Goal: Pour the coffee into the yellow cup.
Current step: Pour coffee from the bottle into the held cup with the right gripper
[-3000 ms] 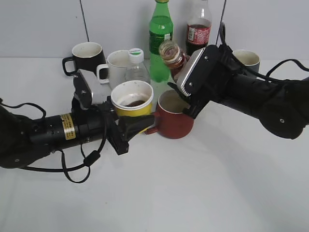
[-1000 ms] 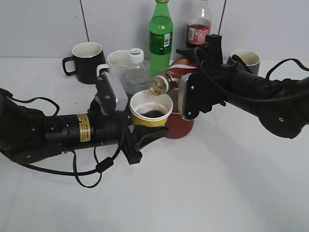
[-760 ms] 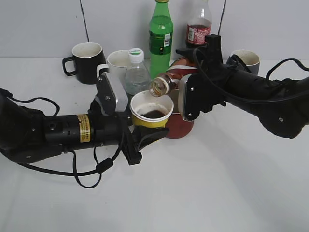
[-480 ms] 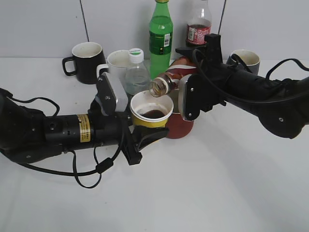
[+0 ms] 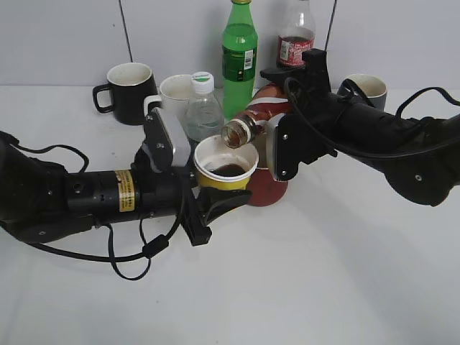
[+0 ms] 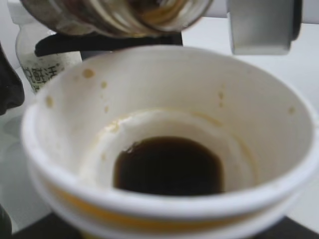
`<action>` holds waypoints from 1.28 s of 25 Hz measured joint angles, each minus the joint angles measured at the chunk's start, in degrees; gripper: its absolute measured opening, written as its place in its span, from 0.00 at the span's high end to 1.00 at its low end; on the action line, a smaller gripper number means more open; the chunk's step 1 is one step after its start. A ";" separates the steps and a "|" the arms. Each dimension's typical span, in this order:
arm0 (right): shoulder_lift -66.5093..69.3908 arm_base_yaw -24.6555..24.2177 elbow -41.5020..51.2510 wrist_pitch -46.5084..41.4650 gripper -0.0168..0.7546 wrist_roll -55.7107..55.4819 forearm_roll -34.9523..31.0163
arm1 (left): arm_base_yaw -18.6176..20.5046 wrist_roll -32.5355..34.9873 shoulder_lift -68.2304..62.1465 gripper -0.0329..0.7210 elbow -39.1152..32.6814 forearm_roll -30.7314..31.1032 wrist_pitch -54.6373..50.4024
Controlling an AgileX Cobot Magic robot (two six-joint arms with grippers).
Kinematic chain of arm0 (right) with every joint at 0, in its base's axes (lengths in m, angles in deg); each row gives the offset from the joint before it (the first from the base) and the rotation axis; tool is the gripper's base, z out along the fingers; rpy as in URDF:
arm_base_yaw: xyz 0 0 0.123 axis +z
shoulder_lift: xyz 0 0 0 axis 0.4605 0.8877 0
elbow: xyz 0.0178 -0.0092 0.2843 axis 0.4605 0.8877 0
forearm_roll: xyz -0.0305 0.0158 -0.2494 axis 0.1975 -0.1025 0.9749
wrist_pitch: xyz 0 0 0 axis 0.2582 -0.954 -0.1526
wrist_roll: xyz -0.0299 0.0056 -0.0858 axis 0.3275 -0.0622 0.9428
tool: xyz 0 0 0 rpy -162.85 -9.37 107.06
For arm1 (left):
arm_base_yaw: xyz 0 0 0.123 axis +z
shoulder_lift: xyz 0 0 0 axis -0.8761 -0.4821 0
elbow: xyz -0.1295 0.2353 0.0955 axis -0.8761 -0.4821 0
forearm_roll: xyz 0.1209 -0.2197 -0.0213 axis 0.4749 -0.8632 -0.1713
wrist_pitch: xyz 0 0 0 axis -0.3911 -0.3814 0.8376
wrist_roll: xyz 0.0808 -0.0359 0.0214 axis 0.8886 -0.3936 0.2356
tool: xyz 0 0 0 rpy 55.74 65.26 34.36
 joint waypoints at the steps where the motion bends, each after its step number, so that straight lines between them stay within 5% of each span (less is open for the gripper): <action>1: 0.00 0.00 0.00 0.00 0.33 0.31 0.00 | 0.00 0.00 0.00 0.46 0.00 0.00 0.00; 32: 0.00 0.00 0.00 3.79 0.33 6.61 -2.05 | 0.00 0.00 0.00 0.46 0.00 0.90 2.62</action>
